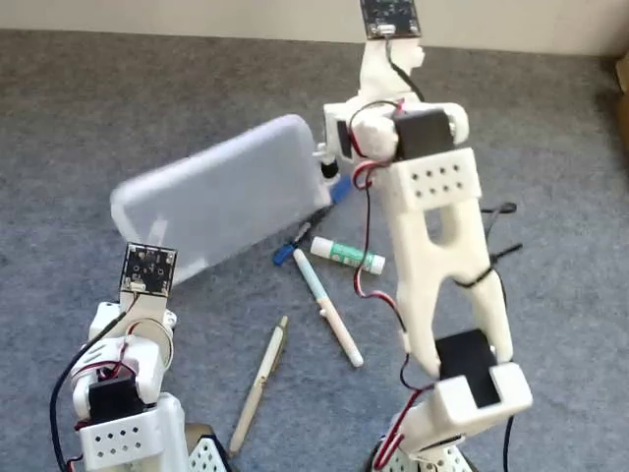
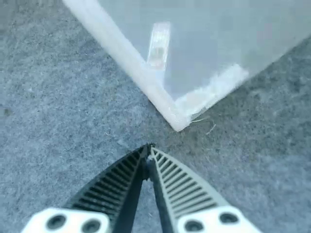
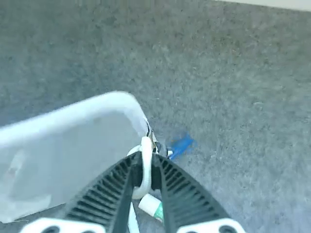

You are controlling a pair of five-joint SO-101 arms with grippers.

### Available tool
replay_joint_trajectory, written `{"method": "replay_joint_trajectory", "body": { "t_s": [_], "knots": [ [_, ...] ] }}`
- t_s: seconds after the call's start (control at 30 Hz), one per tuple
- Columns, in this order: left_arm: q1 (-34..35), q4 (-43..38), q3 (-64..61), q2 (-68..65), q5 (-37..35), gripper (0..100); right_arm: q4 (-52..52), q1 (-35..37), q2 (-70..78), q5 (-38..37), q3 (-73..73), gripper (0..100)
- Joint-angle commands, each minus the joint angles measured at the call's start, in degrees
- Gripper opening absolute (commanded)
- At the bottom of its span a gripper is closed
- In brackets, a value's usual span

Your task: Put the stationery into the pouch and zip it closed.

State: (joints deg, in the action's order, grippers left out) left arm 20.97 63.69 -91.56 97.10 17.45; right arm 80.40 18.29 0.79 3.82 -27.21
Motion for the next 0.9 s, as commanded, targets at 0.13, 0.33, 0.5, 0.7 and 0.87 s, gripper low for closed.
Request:
{"method": "replay_joint_trajectory", "body": {
  "t_s": [0.13, 0.33, 0.5, 0.7, 0.87],
  "knots": [
    [0.84, -1.14, 0.48, 0.31, 0.44, 1, 6.64, -1.01, -9.27, -4.84, -3.82, 0.5],
    [0.84, -1.14, 0.48, 0.31, 0.44, 1, 11.65, -5.23, -12.44, -8.18, -3.65, 0.5],
    [0.84, -1.14, 0.48, 0.31, 0.44, 1, 18.24, -7.43, -14.11, -12.48, -3.65, 0.5],
    [0.75, -1.14, 0.48, 0.31, 0.44, 1, 20.53, -9.54, -18.59, -14.86, 1.1, 0.5],
    [0.75, -1.14, 0.48, 0.31, 0.44, 1, 20.53, -9.98, -23.69, -14.86, 10.33, 0.5]
  ]
}}
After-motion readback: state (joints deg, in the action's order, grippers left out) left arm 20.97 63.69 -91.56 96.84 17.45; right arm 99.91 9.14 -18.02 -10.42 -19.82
